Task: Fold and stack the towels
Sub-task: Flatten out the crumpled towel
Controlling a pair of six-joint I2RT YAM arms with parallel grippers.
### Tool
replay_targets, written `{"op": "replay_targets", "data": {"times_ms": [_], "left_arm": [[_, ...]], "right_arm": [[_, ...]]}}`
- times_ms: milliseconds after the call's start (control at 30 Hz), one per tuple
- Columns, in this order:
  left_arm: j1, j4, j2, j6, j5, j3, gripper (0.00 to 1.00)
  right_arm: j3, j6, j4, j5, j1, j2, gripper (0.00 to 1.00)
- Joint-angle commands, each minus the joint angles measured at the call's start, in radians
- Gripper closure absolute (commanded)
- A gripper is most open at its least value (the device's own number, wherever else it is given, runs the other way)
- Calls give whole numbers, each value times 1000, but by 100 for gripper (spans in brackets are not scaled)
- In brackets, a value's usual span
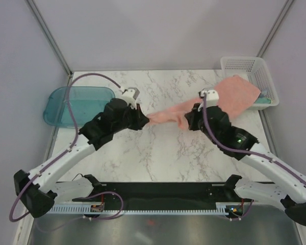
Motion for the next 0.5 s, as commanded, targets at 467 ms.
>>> {"op": "replay_targets", "data": {"times_ms": [467], "left_arm": [[-11,-416,-121,80,273,996,98]], "right_arm": [[848,-154,2,-379,6,-60,100]]}}
